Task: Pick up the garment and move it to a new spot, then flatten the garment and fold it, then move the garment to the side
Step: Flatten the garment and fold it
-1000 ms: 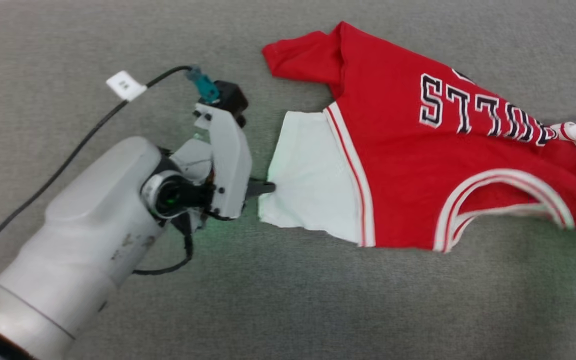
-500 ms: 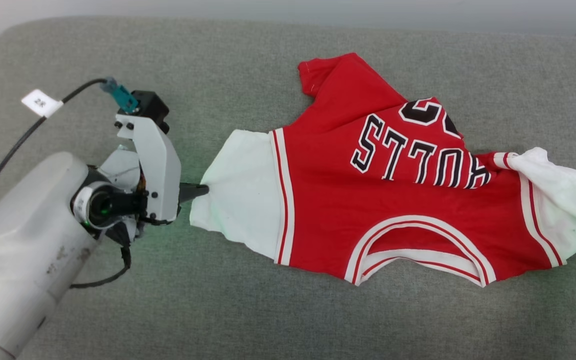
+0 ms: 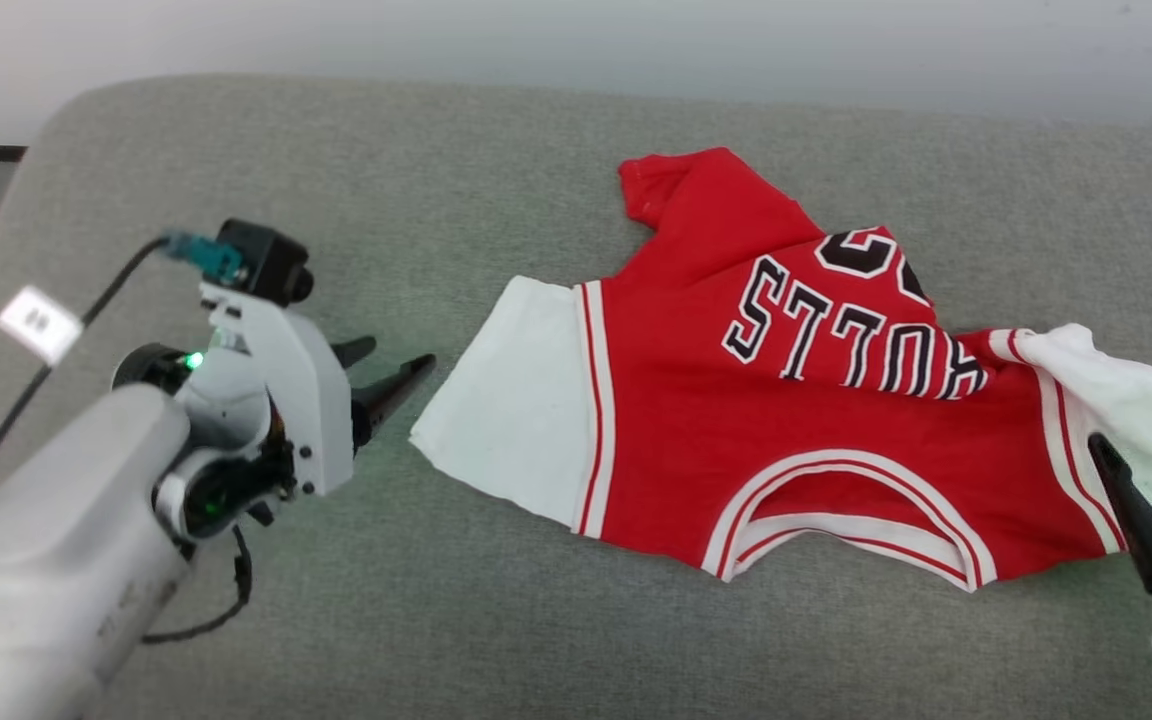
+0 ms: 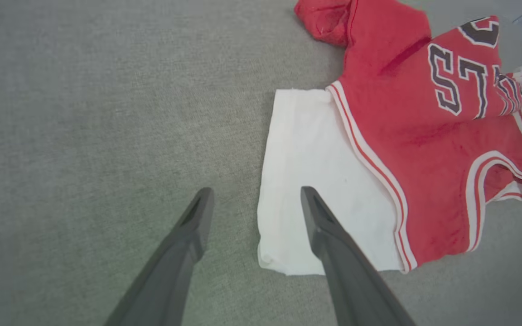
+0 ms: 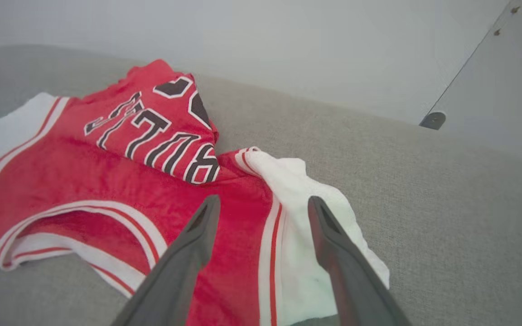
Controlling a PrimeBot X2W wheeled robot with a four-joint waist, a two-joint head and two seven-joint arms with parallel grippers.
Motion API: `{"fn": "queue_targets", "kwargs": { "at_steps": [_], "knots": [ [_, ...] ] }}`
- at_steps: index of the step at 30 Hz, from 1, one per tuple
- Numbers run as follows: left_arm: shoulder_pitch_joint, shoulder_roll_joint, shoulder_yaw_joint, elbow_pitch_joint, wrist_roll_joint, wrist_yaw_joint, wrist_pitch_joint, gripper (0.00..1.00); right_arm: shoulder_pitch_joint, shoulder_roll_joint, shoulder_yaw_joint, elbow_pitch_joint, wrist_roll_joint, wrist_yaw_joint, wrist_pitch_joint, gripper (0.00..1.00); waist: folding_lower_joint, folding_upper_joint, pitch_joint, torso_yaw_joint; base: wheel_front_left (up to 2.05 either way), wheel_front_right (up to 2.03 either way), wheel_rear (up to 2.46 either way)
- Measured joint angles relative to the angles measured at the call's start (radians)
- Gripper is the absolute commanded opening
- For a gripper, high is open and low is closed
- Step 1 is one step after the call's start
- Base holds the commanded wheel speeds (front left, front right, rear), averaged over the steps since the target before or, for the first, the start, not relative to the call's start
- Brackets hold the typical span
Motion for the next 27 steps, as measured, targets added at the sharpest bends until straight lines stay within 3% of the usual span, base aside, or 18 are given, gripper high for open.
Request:
{"fn": "queue_targets", "kwargs": {
  "at_steps": [9, 16, 22, 27],
  "knots": [
    [0.166, 0.003, 0.041, -0.137, 0.094, 0.068, -0.350, 1.00, 0.051, -0.386, 0.140, -0.035, 0.128, 0.000, 0.197, 1.00, 0.0000, 0.0000, -0.013, 0.052, 0.00, 0.00, 0.00],
    [0.288, 0.027, 0.055, -0.259, 0.187, 0.185, -0.534, 1.00, 0.096, -0.647, 0.191, -0.019, 0.255, 0.000, 0.263, 1.00, 0.0000, 0.0000, -0.012, 0.102, 0.00, 0.00, 0.00],
    [0.350, 0.044, 0.068, -0.356, 0.239, 0.277, -0.603, 1.00, 0.102, -0.795, 0.283, 0.034, 0.324, 0.000, 0.243, 1.00, 0.0000, 0.0000, 0.006, 0.137, 0.00, 0.00, 0.00],
    [0.362, 0.045, 0.079, -0.409, 0.264, 0.311, -0.618, 1.00, 0.066, -0.852, 0.391, 0.065, 0.349, 0.000, 0.191, 1.00, 0.0000, 0.0000, 0.032, 0.161, 0.00, 0.00, 0.00]
  ]
}}
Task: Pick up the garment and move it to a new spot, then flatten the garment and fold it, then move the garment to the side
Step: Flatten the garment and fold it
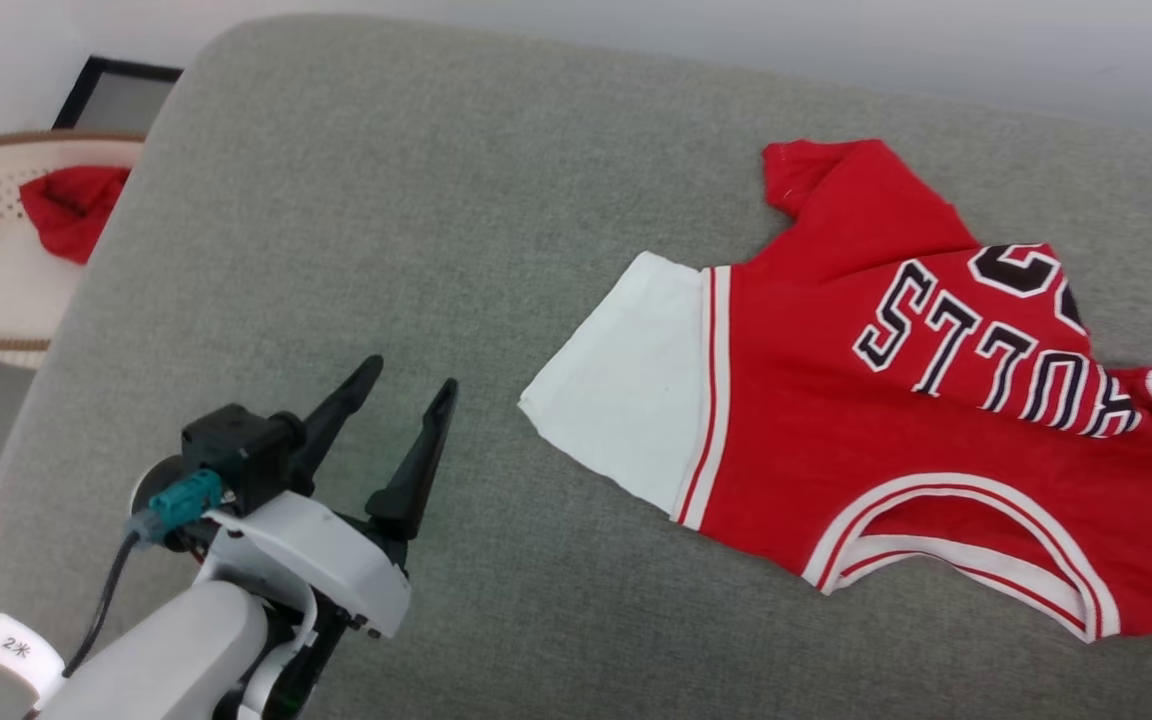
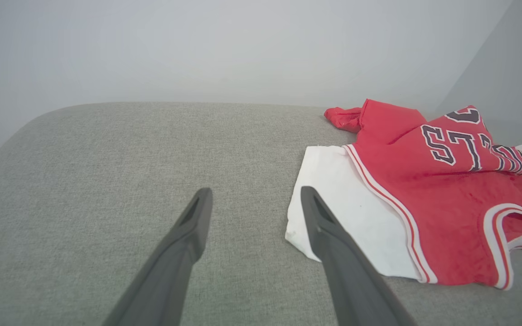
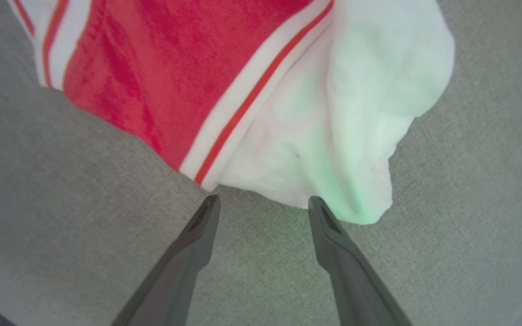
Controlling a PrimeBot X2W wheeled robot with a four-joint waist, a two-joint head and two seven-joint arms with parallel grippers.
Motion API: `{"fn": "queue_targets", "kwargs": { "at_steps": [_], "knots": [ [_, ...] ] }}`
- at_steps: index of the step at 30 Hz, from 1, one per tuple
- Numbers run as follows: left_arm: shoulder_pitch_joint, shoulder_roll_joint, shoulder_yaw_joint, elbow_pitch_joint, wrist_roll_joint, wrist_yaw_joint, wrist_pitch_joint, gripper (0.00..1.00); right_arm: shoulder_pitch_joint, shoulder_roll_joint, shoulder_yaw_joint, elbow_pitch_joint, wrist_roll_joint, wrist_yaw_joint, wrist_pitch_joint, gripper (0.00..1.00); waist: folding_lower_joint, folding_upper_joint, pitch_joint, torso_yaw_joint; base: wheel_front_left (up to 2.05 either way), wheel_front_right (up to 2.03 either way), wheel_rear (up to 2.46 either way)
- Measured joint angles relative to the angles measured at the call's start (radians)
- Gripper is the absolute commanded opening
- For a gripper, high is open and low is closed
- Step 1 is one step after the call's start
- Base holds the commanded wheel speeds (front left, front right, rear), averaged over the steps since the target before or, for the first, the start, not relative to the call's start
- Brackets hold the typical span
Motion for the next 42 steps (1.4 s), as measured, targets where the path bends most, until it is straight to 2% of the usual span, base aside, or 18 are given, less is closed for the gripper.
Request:
{"fn": "queue_targets", "kwargs": {
  "at_steps": [6, 7, 8, 9, 10, 14, 17, 20, 22, 25, 27, 30, 33, 37, 42],
  "knots": [
    [-0.001, -0.007, 0.004, -0.031, 0.017, 0.017, -0.007, 1.00, -0.091, -0.024, 0.133, 0.057, -0.034, 0.000, -0.046, 1.00, 0.0001, -0.0001, 0.035, 0.024, 0.00, 0.00, 0.00],
    [-0.001, -0.007, 0.004, -0.033, 0.017, 0.017, -0.007, 1.00, -0.107, -0.024, 0.152, 0.068, -0.036, 0.000, -0.055, 0.68, 0.0000, 0.0000, 0.040, 0.026, 0.00, 0.00, 0.00],
    [-0.001, -0.007, 0.004, -0.036, 0.017, 0.019, -0.007, 1.00, -0.125, -0.023, 0.171, 0.077, -0.037, 0.000, -0.063, 0.43, 0.0000, 0.0000, 0.045, 0.029, 0.00, 0.00, 0.00],
    [-0.002, -0.007, 0.004, -0.037, 0.020, 0.021, -0.007, 1.00, -0.143, -0.023, 0.189, 0.086, -0.039, 0.000, -0.067, 0.11, 0.0001, 0.0000, 0.051, 0.030, 0.00, 0.00, 0.00],
    [-0.002, -0.007, 0.005, -0.040, 0.022, 0.022, -0.007, 1.00, -0.161, -0.021, 0.208, 0.091, -0.040, 0.000, -0.072, 0.00, 0.0000, 0.0000, 0.055, 0.032, 0.00, 0.00, 0.00],
    [-0.005, 0.008, 0.006, -0.047, 0.031, 0.024, -0.005, 1.00, -0.230, -0.005, 0.271, 0.116, -0.036, 0.001, -0.085, 0.00, 0.0001, 0.0000, 0.066, 0.029, 0.00, 0.00, 0.00],
    [-0.028, 0.034, -0.008, -0.054, 0.047, 0.001, 0.025, 1.00, -0.274, 0.004, 0.306, 0.133, -0.025, 0.001, -0.088, 0.00, 0.0000, -0.0001, 0.068, 0.021, 0.00, 0.00, 0.00],
    [-0.091, 0.077, -0.058, -0.058, 0.085, -0.078, 0.107, 1.00, -0.311, 0.011, 0.337, 0.145, -0.010, 0.001, -0.094, 0.00, 0.0001, -0.0001, 0.069, 0.013, 0.00, 0.00, 0.00],
    [-0.153, 0.110, -0.099, -0.056, 0.113, -0.160, 0.188, 1.00, -0.337, 0.014, 0.357, 0.150, 0.001, 0.001, -0.093, 0.00, 0.0000, 0.0000, 0.069, 0.008, 0.00, 0.00, 0.00],
    [-0.260, 0.128, -0.145, -0.039, 0.130, -0.274, 0.305, 1.00, -0.376, 0.020, 0.385, 0.155, 0.004, 0.001, -0.092, 0.00, 0.0000, -0.0001, 0.074, 0.002, 0.00, 0.00, 0.00],
    [-0.329, 0.126, -0.191, -0.021, 0.136, -0.314, 0.390, 1.00, -0.400, 0.025, 0.403, 0.160, 0.006, 0.001, -0.092, 0.00, 0.0000, 0.0000, 0.078, -0.003, 0.00, 0.00, 0.00],
    [-0.430, 0.111, -0.307, -0.006, 0.155, -0.330, 0.495, 1.00, -0.437, 0.033, 0.430, 0.166, 0.010, 0.001, -0.093, 0.00, 0.0001, -0.0001, 0.086, -0.011, 0.00, 0.00, 0.00],
    [-0.518, 0.090, -0.440, -0.037, 0.149, -0.336, 0.545, 1.00, -0.474, 0.044, 0.458, 0.170, 0.012, 0.001, -0.095, 0.00, 0.0000, -0.0001, 0.095, -0.023, 0.00, 0.00, 0.00],
    [-0.580, 0.080, -0.460, -0.063, 0.136, -0.336, 0.588, 1.00, -0.517, 0.054, 0.494, 0.178, 0.017, 0.002, -0.103, 0.00, 0.0000, 0.0000, 0.110, -0.040, 0.00, 0.00, 0.00],
    [-0.529, 0.049, -0.466, -0.141, 0.171, -0.336, 0.711, 1.00, -0.569, 0.066, 0.536, 0.187, 0.021, 0.004, -0.112, 0.00, 0.0000, -0.0001, 0.127, -0.062, 0.00, 0.00, 0.00]
  ]
}}
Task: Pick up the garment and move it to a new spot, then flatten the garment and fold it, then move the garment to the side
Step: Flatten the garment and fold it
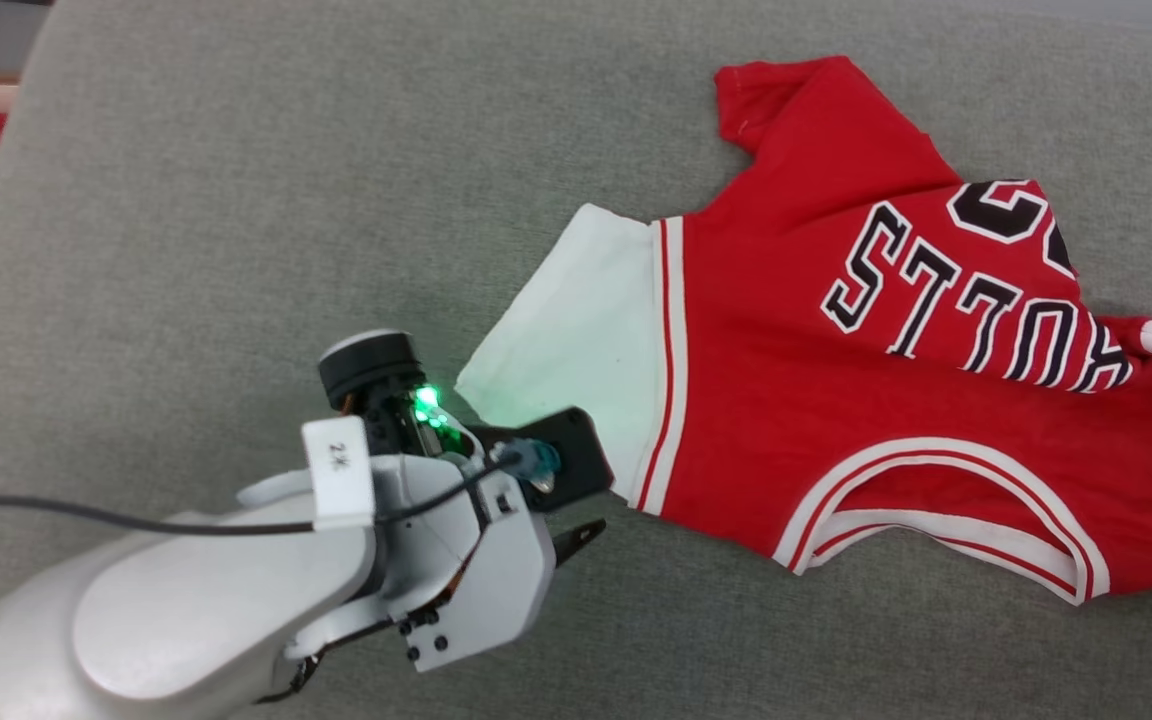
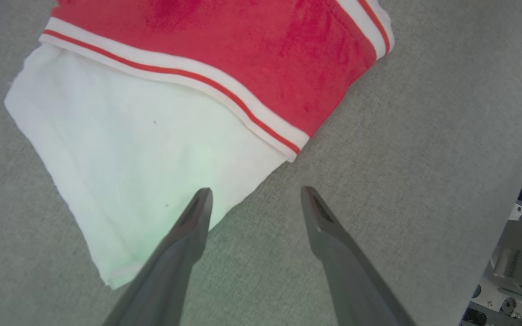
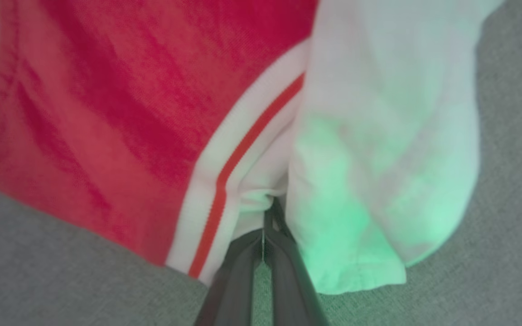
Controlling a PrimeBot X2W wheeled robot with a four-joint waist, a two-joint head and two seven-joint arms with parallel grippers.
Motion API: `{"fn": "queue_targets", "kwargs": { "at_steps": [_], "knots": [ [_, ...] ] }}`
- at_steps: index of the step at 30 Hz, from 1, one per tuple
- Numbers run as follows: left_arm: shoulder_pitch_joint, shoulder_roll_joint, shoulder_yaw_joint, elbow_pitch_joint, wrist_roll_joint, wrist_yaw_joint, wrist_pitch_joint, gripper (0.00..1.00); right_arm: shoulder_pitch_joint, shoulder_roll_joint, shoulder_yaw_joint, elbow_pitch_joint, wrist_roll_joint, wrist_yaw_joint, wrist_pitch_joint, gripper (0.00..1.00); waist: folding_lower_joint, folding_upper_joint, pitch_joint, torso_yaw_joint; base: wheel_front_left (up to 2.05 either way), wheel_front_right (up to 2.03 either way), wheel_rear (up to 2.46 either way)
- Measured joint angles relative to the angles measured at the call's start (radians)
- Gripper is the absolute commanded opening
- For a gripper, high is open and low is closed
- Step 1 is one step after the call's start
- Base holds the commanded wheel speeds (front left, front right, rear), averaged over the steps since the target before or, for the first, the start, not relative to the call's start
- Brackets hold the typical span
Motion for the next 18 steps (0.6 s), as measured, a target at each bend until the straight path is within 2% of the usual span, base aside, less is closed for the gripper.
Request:
{"fn": "queue_targets", "kwargs": {
  "at_steps": [12, 18],
  "knots": [
    [0.014, -0.021, 0.001, 0.036, 0.081, 0.000, 0.048, 1.00, -0.096, 0.012, 0.083, 0.015, 0.014, 0.005, -0.016, 0.00, 0.0000, 0.0000, 0.032, -0.026, 0.00, 0.00, 0.00],
    [0.013, -0.048, 0.003, 0.102, 0.140, -0.001, 0.003, 1.00, -0.138, 0.019, 0.122, 0.024, 0.016, 0.005, -0.025, 0.00, 0.0000, 0.0000, 0.046, -0.034, 0.00, 0.00, 0.00]
  ]
}}
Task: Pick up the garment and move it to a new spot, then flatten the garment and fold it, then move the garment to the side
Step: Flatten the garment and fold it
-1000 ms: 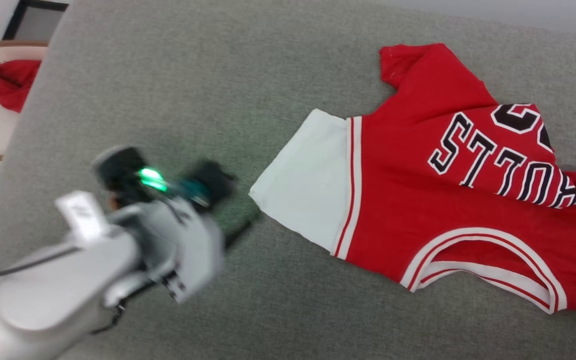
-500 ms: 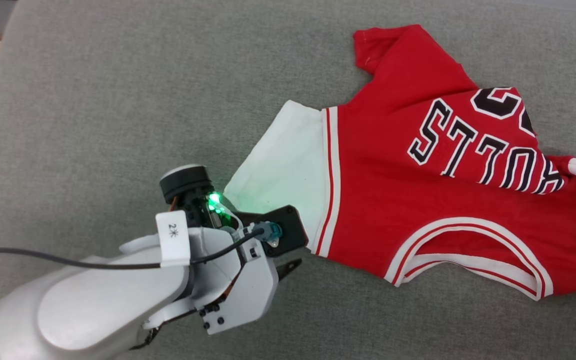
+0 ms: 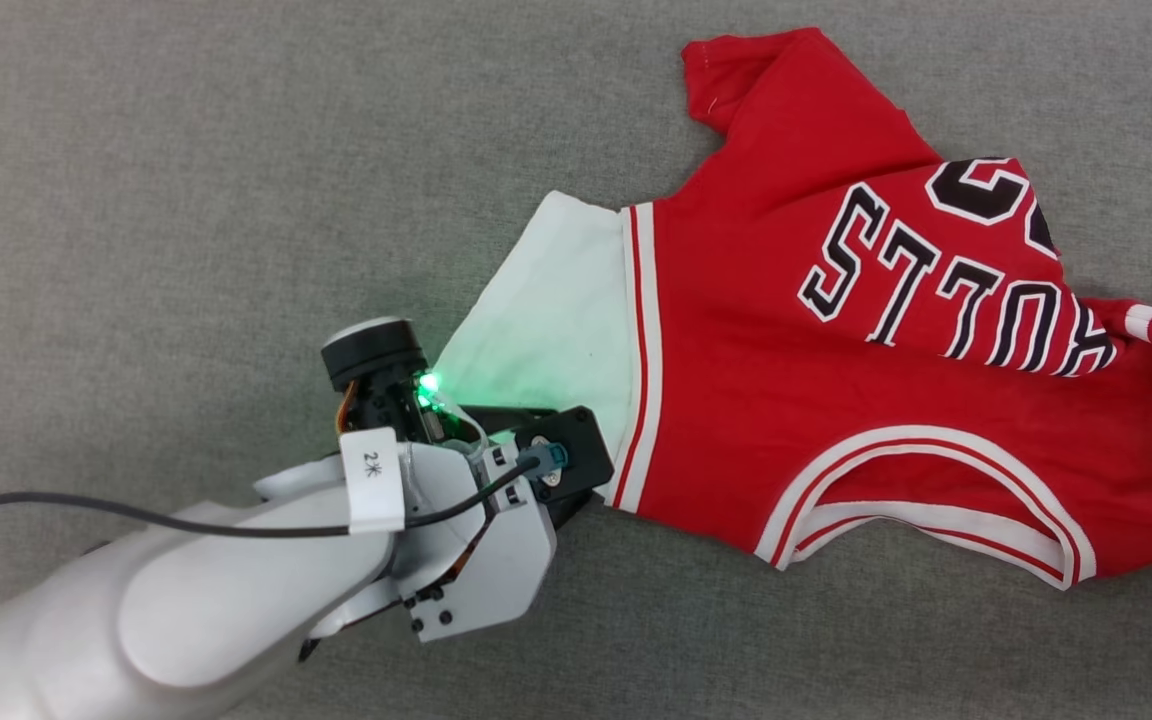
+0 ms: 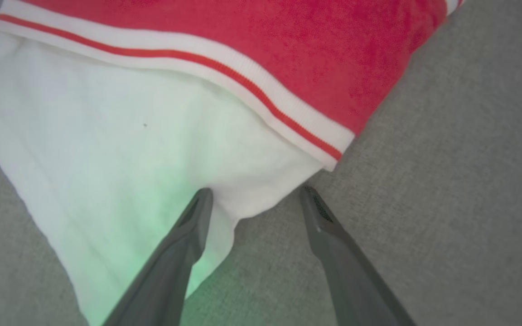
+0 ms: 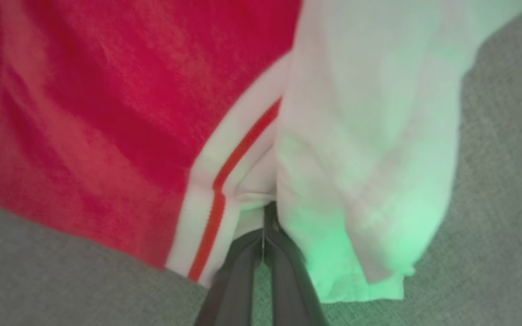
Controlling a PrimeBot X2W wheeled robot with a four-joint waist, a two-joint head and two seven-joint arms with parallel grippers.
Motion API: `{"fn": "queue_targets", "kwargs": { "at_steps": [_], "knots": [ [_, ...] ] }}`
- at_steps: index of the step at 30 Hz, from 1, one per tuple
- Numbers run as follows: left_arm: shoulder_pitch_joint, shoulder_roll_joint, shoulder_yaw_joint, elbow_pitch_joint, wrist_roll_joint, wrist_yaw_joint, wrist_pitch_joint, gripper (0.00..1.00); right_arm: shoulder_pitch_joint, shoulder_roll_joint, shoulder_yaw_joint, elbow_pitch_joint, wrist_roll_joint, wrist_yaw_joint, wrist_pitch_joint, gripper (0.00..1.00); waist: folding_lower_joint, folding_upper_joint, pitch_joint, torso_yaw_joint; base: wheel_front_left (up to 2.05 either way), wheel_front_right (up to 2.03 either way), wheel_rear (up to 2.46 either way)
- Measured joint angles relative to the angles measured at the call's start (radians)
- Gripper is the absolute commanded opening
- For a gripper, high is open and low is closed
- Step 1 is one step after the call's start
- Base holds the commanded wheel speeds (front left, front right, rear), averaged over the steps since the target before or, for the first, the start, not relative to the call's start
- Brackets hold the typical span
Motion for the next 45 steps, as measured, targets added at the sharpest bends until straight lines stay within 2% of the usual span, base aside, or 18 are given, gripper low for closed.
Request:
{"fn": "queue_targets", "kwargs": {
  "at_steps": [3, 4, 5, 6, 7, 11, 18, 23, 27, 30, 33, 38, 45],
  "knots": [
    [0.001, -0.016, 0.001, 0.037, 0.019, -0.001, -0.031, 1.00, -0.015, 0.005, 0.017, 0.008, 0.004, 0.000, -0.008, 0.00, 0.0000, -0.0001, 0.001, -0.004, 0.00, 0.00, 0.00],
    [0.001, -0.021, 0.001, 0.045, 0.024, -0.001, -0.037, 0.88, -0.019, 0.007, 0.022, 0.010, 0.006, 0.000, -0.009, 0.00, 0.0000, -0.0001, 0.000, -0.005, 0.00, 0.00, 0.00],
    [0.003, -0.025, 0.002, 0.055, 0.028, -0.002, -0.046, 0.46, -0.022, 0.008, 0.028, 0.014, 0.008, 0.000, -0.013, 0.00, 0.0001, 0.0000, -0.001, -0.006, 0.00, 0.00, 0.00],
    [0.004, -0.029, 0.002, 0.065, 0.029, -0.002, -0.054, 0.16, -0.025, 0.010, 0.034, 0.017, 0.011, 0.000, -0.017, 0.00, 0.0000, 0.0000, -0.003, -0.006, 0.00, 0.00, 0.00],
    [0.004, -0.033, 0.002, 0.076, 0.029, -0.003, -0.064, 0.00, -0.027, 0.011, 0.037, 0.021, 0.021, 0.000, -0.019, 0.00, 0.0000, 0.0000, -0.005, -0.007, 0.00, 0.00, 0.00],
    [-0.001, -0.042, 0.004, 0.148, -0.017, -0.001, -0.140, 0.00, -0.030, 0.020, 0.042, 0.043, 0.049, 0.000, -0.054, 0.00, 0.0000, 0.0000, -0.019, -0.008, 0.00, 0.00, 0.00],
    [-0.012, -0.038, 0.005, 0.284, -0.230, 0.000, -0.346, 0.00, -0.012, 0.043, -0.019, 0.067, 0.144, -0.010, -0.174, 0.00, 0.0000, 0.0000, -0.069, -0.008, 0.00, 0.00, 0.00],
    [0.001, -0.032, 0.071, 0.284, -0.430, 0.000, -0.465, 0.00, 0.010, 0.007, -0.083, 0.025, 0.236, -0.010, -0.240, 0.00, -0.0001, 0.0000, -0.112, -0.008, 0.00, 0.00, 0.00],
    [-0.006, -0.015, 0.131, 0.275, -0.536, 0.000, -0.516, 0.00, 0.012, -0.024, -0.138, 0.012, 0.280, -0.010, -0.261, 0.00, 0.0000, -0.0001, -0.138, -0.004, 0.00, 0.00, 0.00],
    [-0.030, -0.018, 0.182, 0.296, -0.599, 0.000, -0.542, 0.00, -0.007, -0.014, -0.187, 0.049, 0.291, -0.010, -0.261, 0.00, 0.0000, -0.0001, -0.139, 0.000, 0.00, 0.00, 0.00],
    [-0.067, -0.048, 0.225, 0.358, -0.648, 0.000, -0.548, 0.00, -0.066, 0.045, -0.236, 0.105, 0.277, -0.010, -0.234, 0.00, 0.0000, 0.0000, -0.126, -0.001, 0.00, 0.00, 0.00],
    [-0.185, -0.124, 0.284, 0.499, -0.699, 0.001, -0.535, 0.00, -0.214, 0.203, -0.319, 0.224, 0.229, -0.010, -0.199, 0.00, 0.0000, 0.0000, -0.088, -0.005, 0.00, 0.00, 0.00],
    [-0.464, -0.219, 0.371, 0.767, -0.705, 0.017, -0.540, 0.00, -0.540, 0.429, -0.485, 0.449, 0.132, -0.009, -0.185, 0.00, 0.0000, 0.0000, -0.011, -0.021, 0.00, 0.00, 0.00]
  ]
}}
